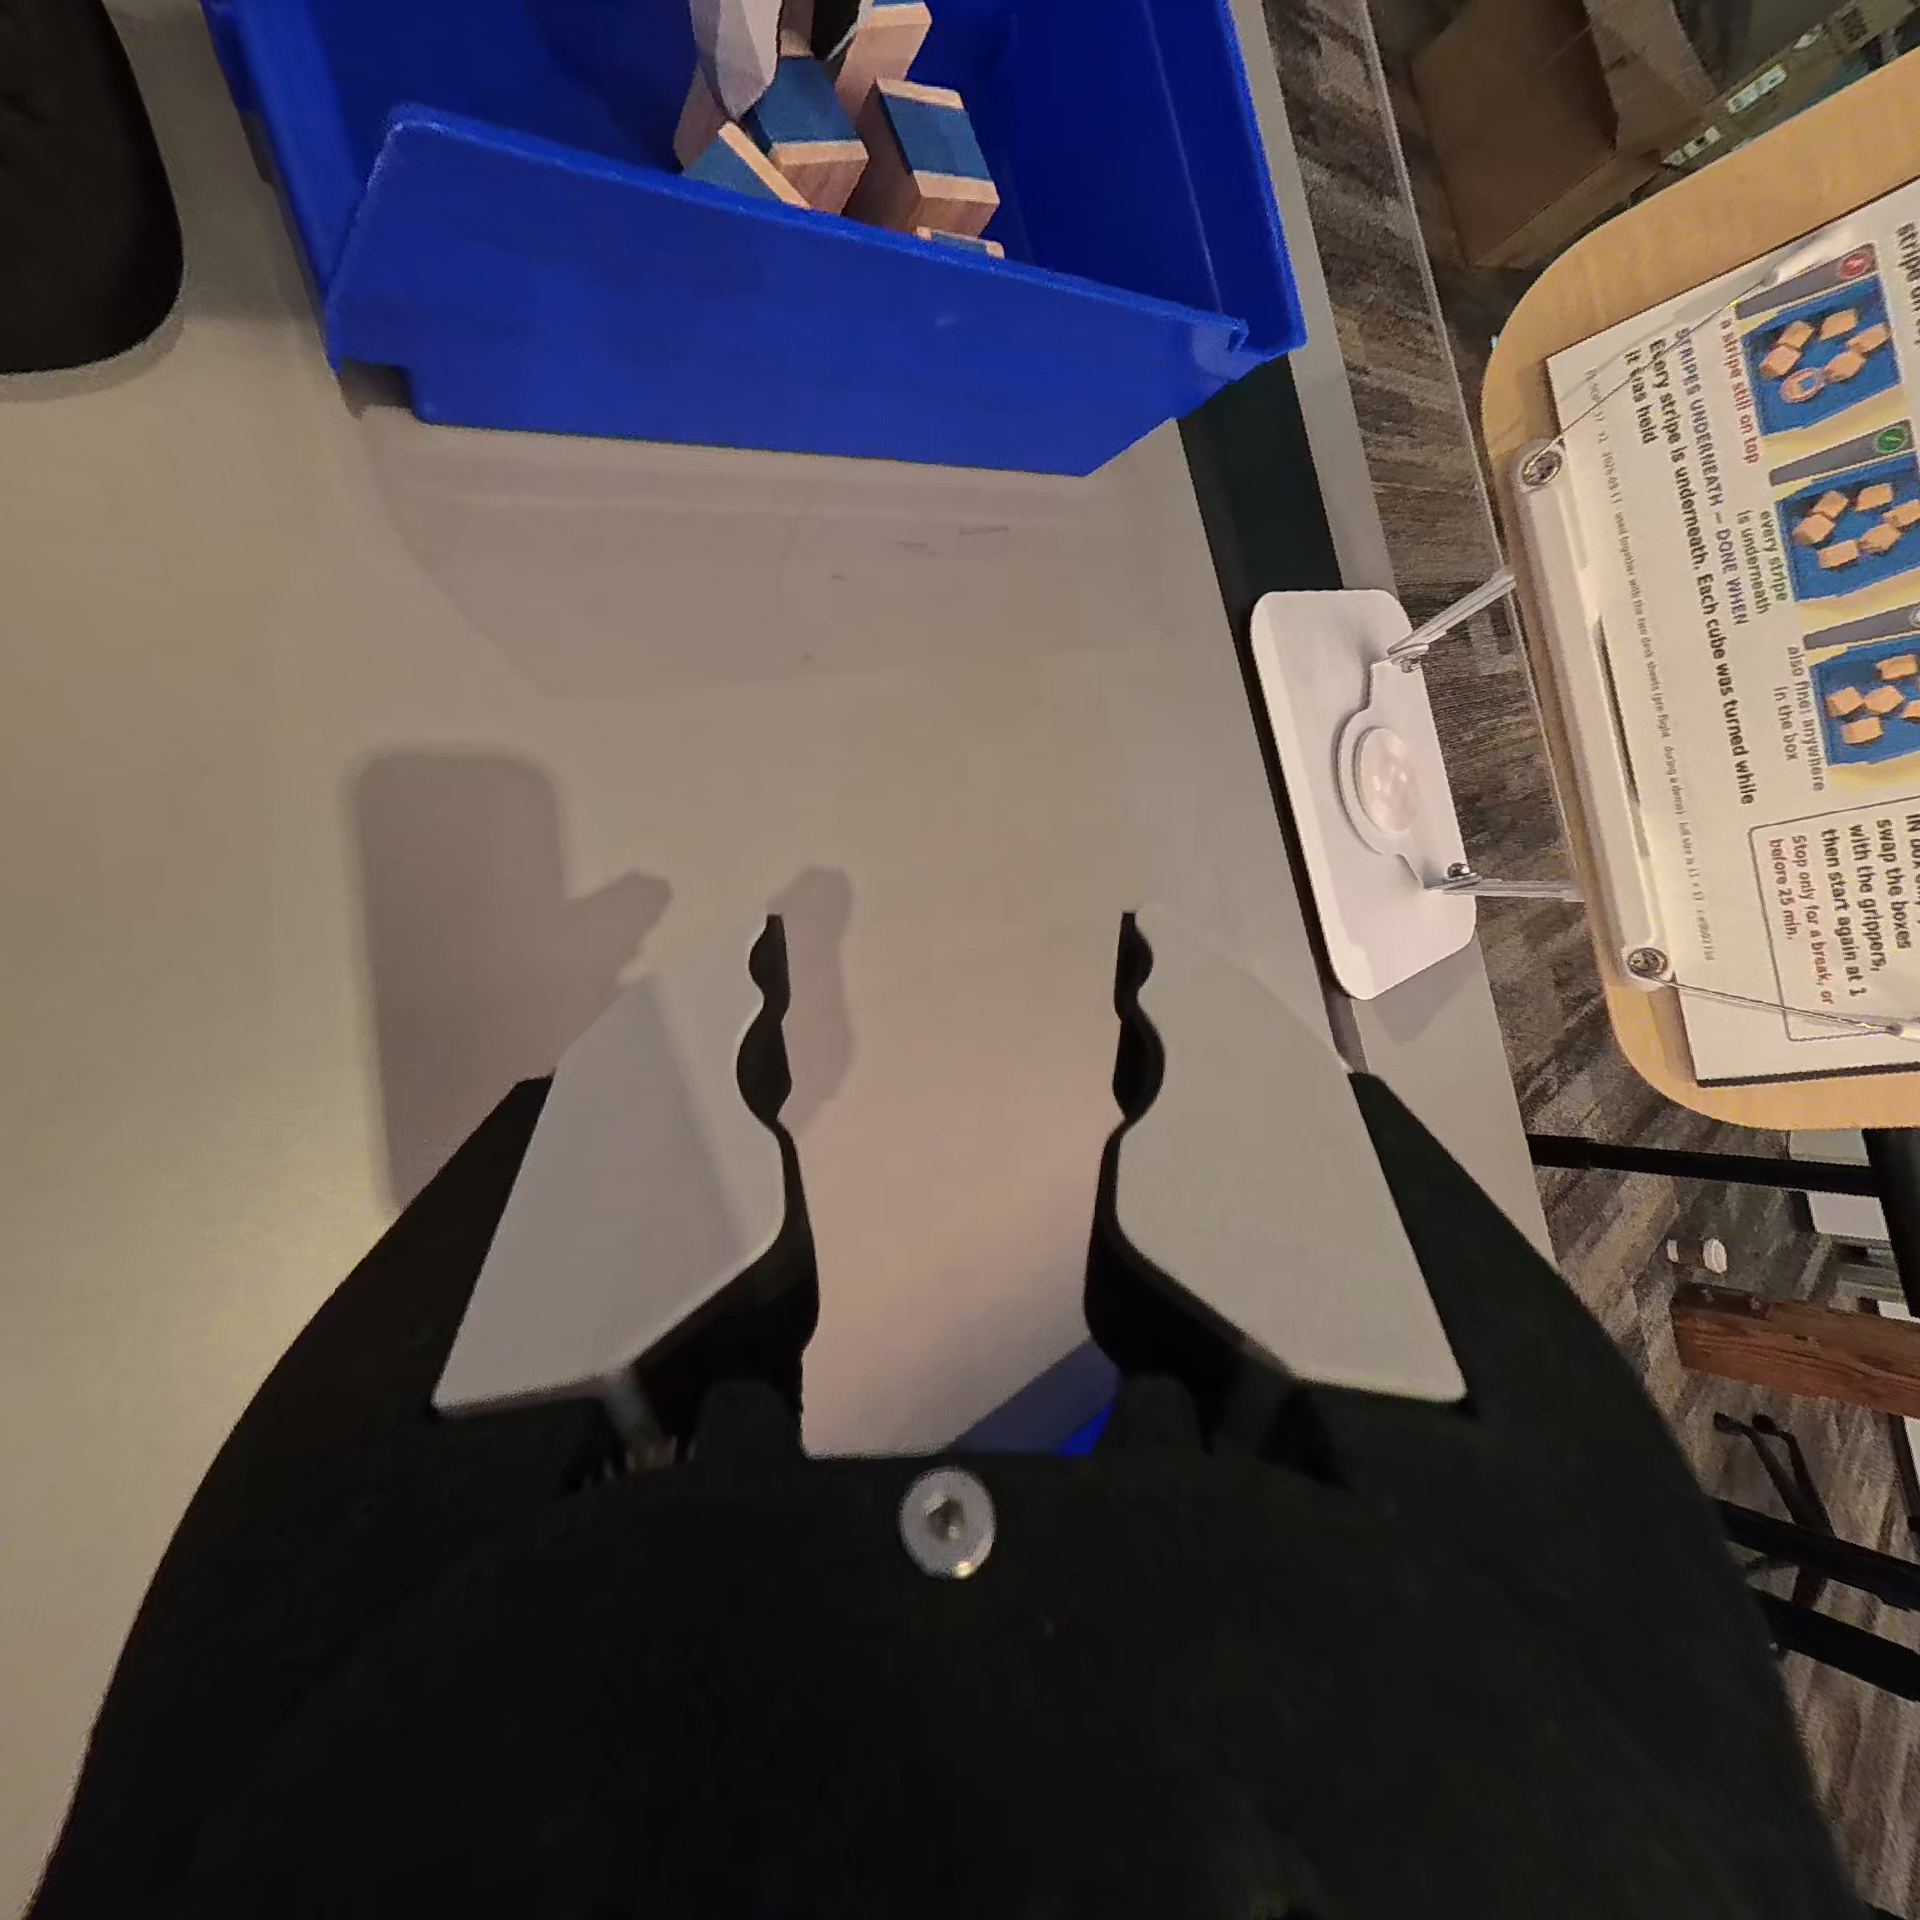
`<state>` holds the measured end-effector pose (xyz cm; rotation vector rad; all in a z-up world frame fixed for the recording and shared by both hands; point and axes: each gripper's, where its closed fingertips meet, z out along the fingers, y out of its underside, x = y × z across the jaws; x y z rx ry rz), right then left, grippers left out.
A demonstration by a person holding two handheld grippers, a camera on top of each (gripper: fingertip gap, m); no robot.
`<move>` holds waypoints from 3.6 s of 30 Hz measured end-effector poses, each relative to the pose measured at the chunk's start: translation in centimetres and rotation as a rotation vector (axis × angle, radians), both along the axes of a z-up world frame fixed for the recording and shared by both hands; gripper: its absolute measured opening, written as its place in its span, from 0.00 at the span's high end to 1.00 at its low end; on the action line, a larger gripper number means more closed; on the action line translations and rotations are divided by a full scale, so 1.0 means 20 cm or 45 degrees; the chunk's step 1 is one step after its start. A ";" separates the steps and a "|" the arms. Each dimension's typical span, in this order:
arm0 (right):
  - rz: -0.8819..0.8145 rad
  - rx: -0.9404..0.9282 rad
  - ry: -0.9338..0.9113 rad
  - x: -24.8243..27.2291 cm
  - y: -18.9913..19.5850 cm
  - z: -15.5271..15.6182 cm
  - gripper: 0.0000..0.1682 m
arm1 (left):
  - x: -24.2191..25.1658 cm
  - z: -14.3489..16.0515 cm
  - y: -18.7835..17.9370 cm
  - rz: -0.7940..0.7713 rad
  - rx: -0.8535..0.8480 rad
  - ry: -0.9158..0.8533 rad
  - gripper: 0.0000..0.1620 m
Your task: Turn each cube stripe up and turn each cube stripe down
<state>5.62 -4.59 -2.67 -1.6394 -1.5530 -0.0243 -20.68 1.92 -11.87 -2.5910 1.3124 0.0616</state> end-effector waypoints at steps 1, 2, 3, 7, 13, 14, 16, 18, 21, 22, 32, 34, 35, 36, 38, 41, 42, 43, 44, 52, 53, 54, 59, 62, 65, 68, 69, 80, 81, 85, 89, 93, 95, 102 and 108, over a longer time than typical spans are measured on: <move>-0.002 -0.004 -0.006 0.00 0.00 -0.01 0.63 | 0.00 0.00 0.00 -0.006 -0.003 0.006 0.75; -0.002 -0.007 -0.011 0.00 0.01 -0.01 0.63 | 0.00 0.00 0.00 -0.005 -0.008 0.011 0.75; -0.003 -0.010 -0.014 0.01 0.01 -0.02 0.63 | 0.00 0.00 -0.01 -0.008 -0.012 0.015 0.76; -0.005 -0.019 -0.024 0.01 0.02 -0.03 0.63 | 0.00 0.00 0.00 -0.009 -0.019 0.017 0.76; -0.002 -0.024 -0.057 0.01 0.01 -0.06 0.63 | 0.00 0.02 -0.02 -0.013 -0.011 0.023 0.77; -0.001 -0.025 -0.062 0.01 0.01 -0.07 0.63 | 0.00 0.03 -0.02 -0.015 -0.004 0.012 0.78; -0.001 -0.026 -0.074 0.01 0.01 -0.08 0.63 | 0.01 0.04 -0.01 -0.026 0.015 -0.002 0.78; 0.001 -0.029 -0.082 0.01 0.01 -0.08 0.63 | 0.01 0.04 -0.02 -0.039 0.014 -0.030 0.78; 0.002 -0.039 -0.083 0.01 0.01 -0.09 0.63 | 0.02 0.03 -0.02 -0.052 -0.005 -0.056 0.78; 0.004 -0.042 -0.088 0.01 0.01 -0.09 0.63 | 0.01 0.02 -0.03 -0.057 -0.019 -0.057 0.78; 0.027 -0.062 -0.146 0.00 -0.01 -0.15 0.63 | 0.01 0.01 -0.01 -0.098 -0.032 -0.054 0.76; 0.032 -0.065 -0.158 0.00 -0.01 -0.16 0.63 | 0.01 0.01 0.00 -0.118 -0.018 -0.042 0.77; 0.032 -0.066 -0.163 0.00 -0.01 -0.17 0.63 | 0.02 0.02 0.00 -0.128 -0.014 -0.039 0.77; 0.033 -0.071 -0.168 0.00 -0.01 -0.17 0.63 | 0.03 0.03 0.00 -0.143 -0.009 -0.045 0.77; 0.040 -0.078 -0.172 0.00 -0.02 -0.18 0.63 | 0.05 0.03 0.00 -0.177 0.000 -0.062 0.78; 0.051 -0.090 -0.177 -0.01 -0.03 -0.19 0.63 | 0.06 0.03 0.00 -0.197 -0.005 -0.065 0.77; 0.053 -0.092 -0.180 -0.01 -0.03 -0.19 0.63 | 0.06 0.02 -0.01 -0.186 -0.033 -0.077 0.77; 0.055 -0.094 -0.188 0.00 -0.03 -0.19 0.63 | 0.06 0.02 -0.01 -0.175 -0.038 -0.091 0.77; 0.056 -0.093 -0.195 0.00 -0.03 -0.20 0.63 | 0.06 0.02 -0.02 -0.167 -0.041 -0.089 0.75; 0.076 -0.110 -0.245 0.00 -0.05 -0.25 0.63 | -0.01 -0.01 0.00 -0.127 -0.037 -0.021 0.67; 0.079 -0.114 -0.248 0.00 -0.05 -0.25 0.63 | -0.01 -0.01 0.00 -0.127 -0.033 -0.014 0.66; 0.081 -0.115 -0.250 -0.01 -0.05 -0.25 0.63 | -0.01 -0.01 0.00 -0.135 -0.037 -0.014 0.66; 0.087 -0.120 -0.252 -0.01 -0.05 -0.26 0.63 | 0.02 -0.04 0.00 -0.155 -0.068 -0.042 0.69; 0.093 -0.128 -0.268 0.00 -0.06 -0.27 0.63 | 0.00 -0.05 -0.01 -0.149 -0.085 -0.032 0.70; 0.097 -0.127 -0.291 0.00 -0.06 -0.28 0.63 | -0.04 -0.07 -0.04 -0.120 -0.132 0.017 0.71; 0.107 -0.133 -0.300 0.00 -0.07 -0.29 0.63 | -0.02 -0.08 -0.01 -0.136 -0.109 0.011 0.70; 0.109 -0.134 -0.307 0.00 -0.07 -0.30 0.63 | -0.01 -0.09 -0.01 -0.142 -0.116 0.014 0.70; 0.117 -0.141 -0.338 0.01 -0.07 -0.32 0.63 | -0.01 -0.15 -0.02 -0.099 -0.206 0.037 0.72; 0.117 -0.140 -0.341 0.01 -0.07 -0.32 0.63 | -0.02 -0.15 -0.03 -0.084 -0.218 0.033 0.72; 0.112 -0.144 -0.334 0.01 -0.06 -0.32 0.63 | -0.05 -0.06 -0.01 -0.020 -0.134 0.027 0.72; 0.093 -0.139 -0.311 0.02 -0.04 -0.31 0.63 | -0.06 0.17 0.04 -0.002 0.133 0.021 0.72; 0.077 -0.134 -0.284 0.02 -0.01 -0.29 0.63 | 0.10 0.48 0.08 -0.070 0.467 -0.171 0.73; 0.066 -0.134 -0.256 0.03 0.01 -0.27 0.63 | 0.23 0.63 0.08 -0.134 0.590 -0.373 0.73; 0.067 -0.066 0.016 0.02 0.07 -0.05 0.64 | 0.66 1.03 -0.10 -0.432 0.510 -1.253 0.73; 0.261 0.173 0.499 -0.04 0.00 0.34 0.60 | 1.01 1.12 -0.24 -0.617 0.224 -1.616 0.73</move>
